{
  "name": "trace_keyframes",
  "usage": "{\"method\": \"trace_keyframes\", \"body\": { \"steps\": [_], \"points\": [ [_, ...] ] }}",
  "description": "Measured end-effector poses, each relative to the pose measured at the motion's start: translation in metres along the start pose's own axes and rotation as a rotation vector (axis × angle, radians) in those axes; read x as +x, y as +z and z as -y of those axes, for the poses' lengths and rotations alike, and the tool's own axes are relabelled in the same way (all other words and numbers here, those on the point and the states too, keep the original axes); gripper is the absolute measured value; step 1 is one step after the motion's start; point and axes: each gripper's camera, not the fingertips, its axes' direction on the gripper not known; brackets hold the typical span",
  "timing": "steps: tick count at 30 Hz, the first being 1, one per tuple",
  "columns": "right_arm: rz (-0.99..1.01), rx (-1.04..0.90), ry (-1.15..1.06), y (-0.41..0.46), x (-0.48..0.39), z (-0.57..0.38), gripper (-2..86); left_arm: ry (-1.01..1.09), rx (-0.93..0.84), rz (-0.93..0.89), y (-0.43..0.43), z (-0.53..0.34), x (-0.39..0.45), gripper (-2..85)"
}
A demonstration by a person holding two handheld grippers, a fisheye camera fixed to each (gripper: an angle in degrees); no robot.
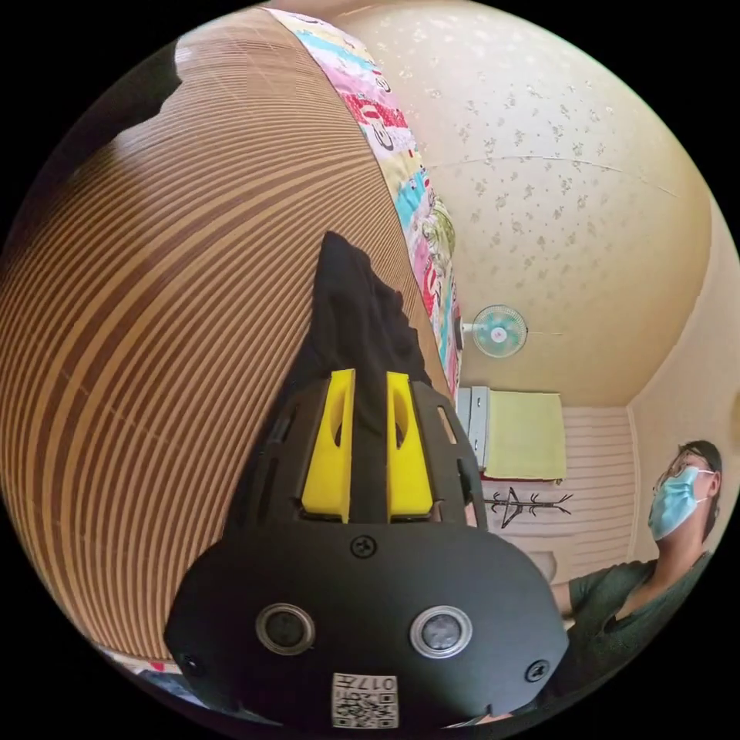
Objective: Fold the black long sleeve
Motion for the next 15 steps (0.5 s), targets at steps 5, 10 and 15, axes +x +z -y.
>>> {"method": "trace_keyframes", "body": {
  "steps": [5,10,15],
  "points": [
    [0.218,0.047,0.272,0.006,0.043,0.041,14.9,-0.027,-0.022,0.005,0.028,-0.058,0.007,6.9],
    [0.187,0.082,0.16,-0.017,0.001,0.074,4.6,0.058,-0.067,0.09,0.035,-0.054,0.027,6.6],
    [0.067,0.076,-0.15,-0.09,-0.048,0.071,3.7,0.239,-0.103,0.203,0.022,-0.008,0.068,6.6]
  ]
}}
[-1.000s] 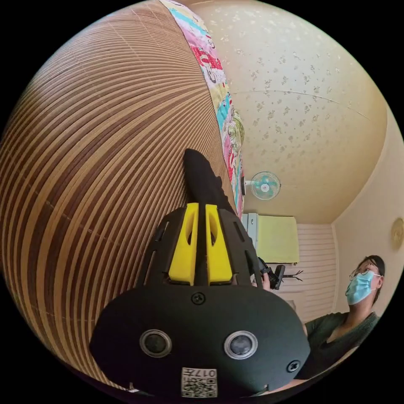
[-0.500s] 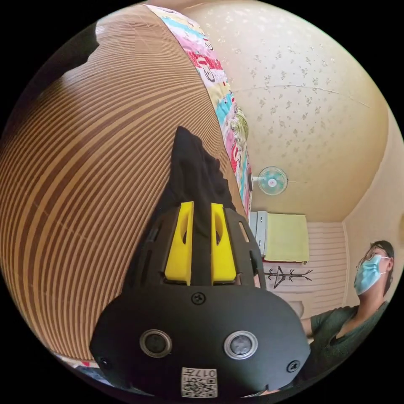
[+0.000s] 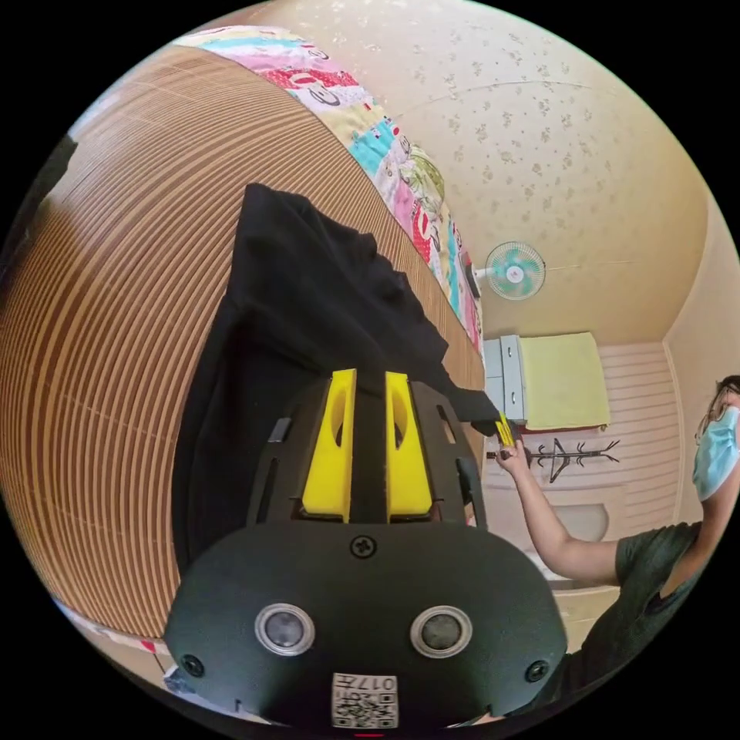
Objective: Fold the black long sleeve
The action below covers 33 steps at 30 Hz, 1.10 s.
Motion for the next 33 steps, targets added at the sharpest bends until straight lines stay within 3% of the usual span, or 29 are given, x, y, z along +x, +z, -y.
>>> {"method": "trace_keyframes", "body": {
  "steps": [4,6,9,11,15,18,22,23,25,27,31,33],
  "points": [
    [-0.209,-0.014,0.135,-0.023,0.078,-0.001,4.4,0.059,-0.01,0.033,-0.006,0.015,0.01,6.6],
    [-0.176,-0.045,0.277,-0.02,0.127,-0.008,5.4,0.062,-0.001,0.046,-0.008,0.012,0.014,6.5],
    [0.031,0.177,0.457,-0.039,0.165,-0.034,5.1,0.031,0.016,0.037,-0.011,-0.002,0.013,6.6],
    [0.069,0.206,0.376,-0.036,0.142,-0.036,4.1,0.01,0.019,0.042,-0.014,-0.015,0.012,6.6],
    [0.431,0.033,-0.032,0.004,-0.002,-0.063,3.6,-0.028,0.018,0.061,-0.021,-0.05,0.01,6.6],
    [0.577,-0.101,-0.328,0.051,-0.12,-0.153,4.0,-0.054,0.049,0.007,-0.026,-0.069,0.01,7.5],
    [0.622,-0.347,-0.372,0.188,-0.18,-0.311,5.8,-0.058,0.214,-0.185,-0.038,-0.083,0.004,7.6],
    [0.618,-0.401,-0.374,0.213,-0.178,-0.333,6.2,-0.076,0.26,-0.226,-0.041,-0.084,-0.001,7.4],
    [0.403,-0.798,-0.302,0.319,-0.152,-0.414,7.0,-0.125,0.289,-0.24,-0.043,-0.081,-0.011,7.7],
    [0.287,-0.938,-0.311,0.345,-0.13,-0.456,7.2,-0.135,0.299,-0.188,-0.045,-0.069,-0.012,8.9],
    [0.157,-0.951,-0.57,0.299,-0.111,-0.49,7.2,-0.047,0.209,-0.003,-0.028,-0.033,0.007,11.8],
    [0.104,-0.962,-0.613,0.276,-0.093,-0.492,7.0,0.006,0.192,0.192,-0.008,-0.016,0.021,12.9]
  ]
}}
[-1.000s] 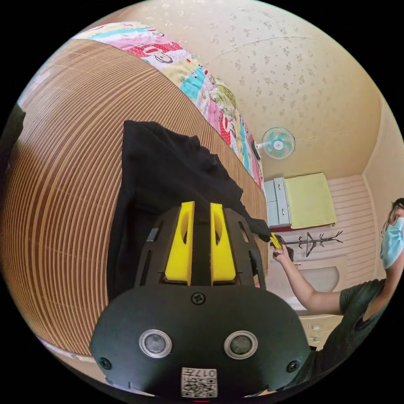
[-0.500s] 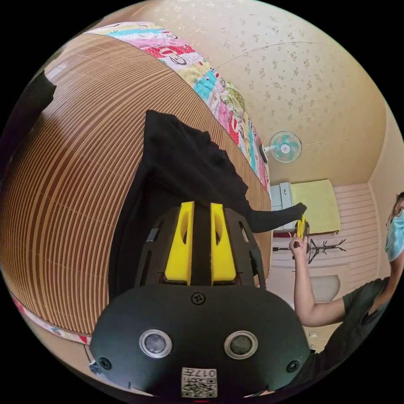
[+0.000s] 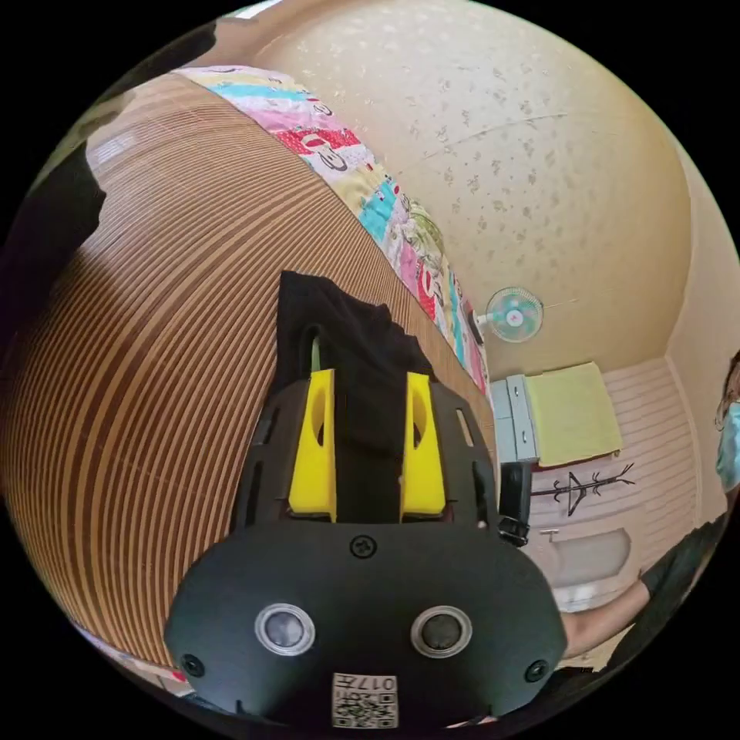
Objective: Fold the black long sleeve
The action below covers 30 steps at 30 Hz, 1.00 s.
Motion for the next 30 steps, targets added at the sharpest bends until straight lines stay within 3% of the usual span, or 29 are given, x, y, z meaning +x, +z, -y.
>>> {"method": "trace_keyframes", "body": {
  "steps": [5,9,13,18,20,23,30],
  "points": [
    [-0.009,0.015,0.204,-0.03,0.055,-0.058,6.4,0.113,-0.12,0.34,0.053,0.004,0.03,7.3],
    [0.013,0.114,0.299,-0.057,0.076,-0.078,6.0,0.241,0.113,0.214,-0.009,0.005,0.083,2.7],
    [-0.056,0.147,0.322,-0.064,0.085,-0.076,6.1,0.327,0.144,0.193,-0.02,0.023,0.099,2.8],
    [-0.159,0.174,0.364,-0.082,0.092,-0.081,7.1,0.095,-0.135,0.173,0.021,0.037,0.01,8.0],
    [-0.243,0.171,0.382,-0.101,0.093,-0.092,7.3,0.109,-0.13,0.113,-0.002,0.019,-0.007,9.5],
    [-0.342,0.117,0.419,-0.132,0.098,-0.12,7.6,0.121,-0.274,0.029,-0.032,-0.029,-0.036,9.6],
    [-0.382,-0.23,0.463,-0.162,0.121,-0.187,9.8,0.145,-0.705,0.151,-0.092,-0.19,-0.072,10.4]
  ]
}}
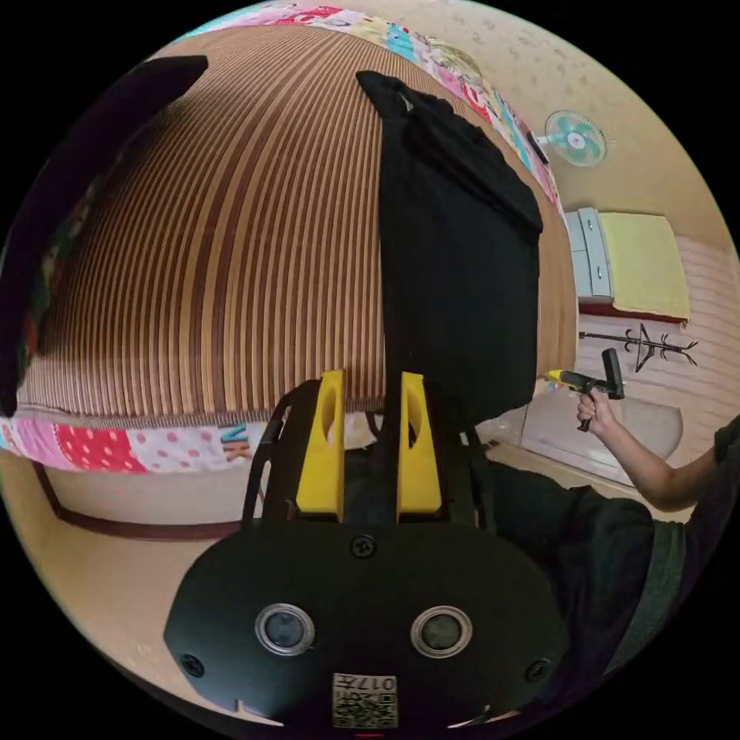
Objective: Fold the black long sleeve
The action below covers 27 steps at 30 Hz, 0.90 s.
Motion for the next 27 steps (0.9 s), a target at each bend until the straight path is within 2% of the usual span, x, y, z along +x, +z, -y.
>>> {"method": "trace_keyframes", "body": {
  "steps": [2,4,7,10,12,15,17,20,22,27],
  "points": [
    [-0.008,-0.061,0.018,0.003,0.012,-0.008,10.2,-0.049,-0.064,0.011,0.014,-0.022,-0.006,11.1],
    [-0.004,-0.115,0.028,0.005,0.024,-0.01,10.9,-0.073,-0.055,-0.029,0.018,-0.029,-0.013,12.3],
    [0.007,-0.136,0.012,0.0,0.034,0.001,12.0,0.018,-0.005,-0.049,0.015,-0.009,-0.014,14.0],
    [0.076,-0.144,0.005,-0.006,0.048,0.02,13.0,0.194,-0.175,0.015,0.026,0.027,-0.003,16.5],
    [0.107,-0.167,0.023,-0.006,0.058,0.031,13.6,0.282,-0.279,0.02,0.026,0.034,-0.004,14.6],
    [0.093,-0.225,0.006,-0.004,0.069,0.046,14.7,0.291,-0.355,-0.096,0.031,0.036,-0.011,11.1],
    [0.114,-0.229,0.0,-0.007,0.076,0.052,14.8,0.296,-0.343,-0.065,0.03,0.037,-0.012,11.2],
    [0.198,-0.219,0.026,-0.019,0.098,0.062,13.2,0.336,-0.375,-0.04,0.032,0.049,-0.017,9.0],
    [0.254,-0.25,0.03,-0.026,0.121,0.066,7.2,0.375,-0.407,-0.075,0.03,0.055,-0.022,6.6],
    [0.464,-0.269,-0.145,-0.069,0.128,0.048,3.1,0.406,-0.461,-0.311,-0.015,0.044,-0.035,3.4]
  ]
}}
